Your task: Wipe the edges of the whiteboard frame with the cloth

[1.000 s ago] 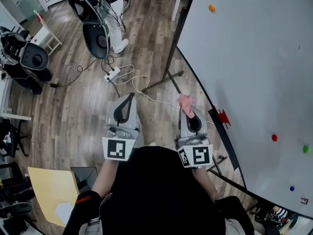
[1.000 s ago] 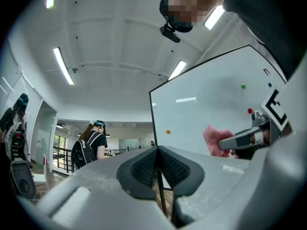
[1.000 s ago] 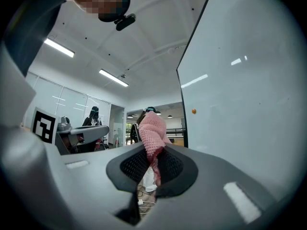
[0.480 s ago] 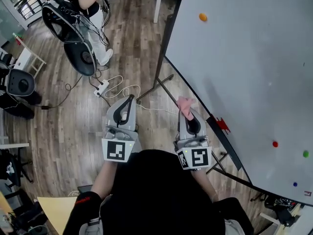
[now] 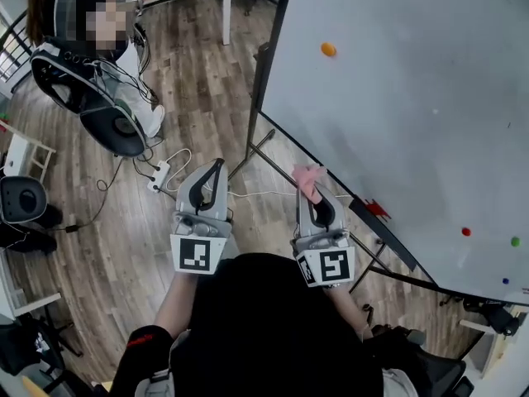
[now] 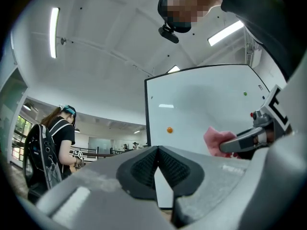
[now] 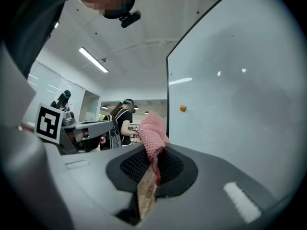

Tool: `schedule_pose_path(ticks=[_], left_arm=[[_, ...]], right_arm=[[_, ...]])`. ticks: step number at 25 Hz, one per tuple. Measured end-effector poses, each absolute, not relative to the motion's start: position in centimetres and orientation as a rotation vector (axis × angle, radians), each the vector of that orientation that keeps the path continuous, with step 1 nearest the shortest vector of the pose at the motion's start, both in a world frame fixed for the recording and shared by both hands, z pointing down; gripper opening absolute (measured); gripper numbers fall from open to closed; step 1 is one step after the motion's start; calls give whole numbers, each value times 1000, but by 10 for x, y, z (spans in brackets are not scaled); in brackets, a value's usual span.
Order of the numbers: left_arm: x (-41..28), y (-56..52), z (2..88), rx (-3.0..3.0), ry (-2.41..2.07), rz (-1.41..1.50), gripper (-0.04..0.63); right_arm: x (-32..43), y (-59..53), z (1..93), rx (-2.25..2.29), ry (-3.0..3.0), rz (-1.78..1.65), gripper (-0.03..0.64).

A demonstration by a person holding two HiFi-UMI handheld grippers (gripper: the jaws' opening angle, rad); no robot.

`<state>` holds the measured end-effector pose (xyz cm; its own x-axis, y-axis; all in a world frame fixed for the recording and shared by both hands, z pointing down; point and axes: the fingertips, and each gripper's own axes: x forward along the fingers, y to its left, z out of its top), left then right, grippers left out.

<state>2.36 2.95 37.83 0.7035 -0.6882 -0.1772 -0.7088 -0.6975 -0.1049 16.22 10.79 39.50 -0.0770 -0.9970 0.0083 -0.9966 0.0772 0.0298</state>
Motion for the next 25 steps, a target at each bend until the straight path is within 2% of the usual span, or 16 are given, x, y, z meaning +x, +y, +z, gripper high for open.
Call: schedule_pose_path(ticks=[25], left_arm=[[58, -114, 362, -2909, 590, 231, 2]], right_arm=[[151, -27, 379, 2351, -1844, -104, 29]])
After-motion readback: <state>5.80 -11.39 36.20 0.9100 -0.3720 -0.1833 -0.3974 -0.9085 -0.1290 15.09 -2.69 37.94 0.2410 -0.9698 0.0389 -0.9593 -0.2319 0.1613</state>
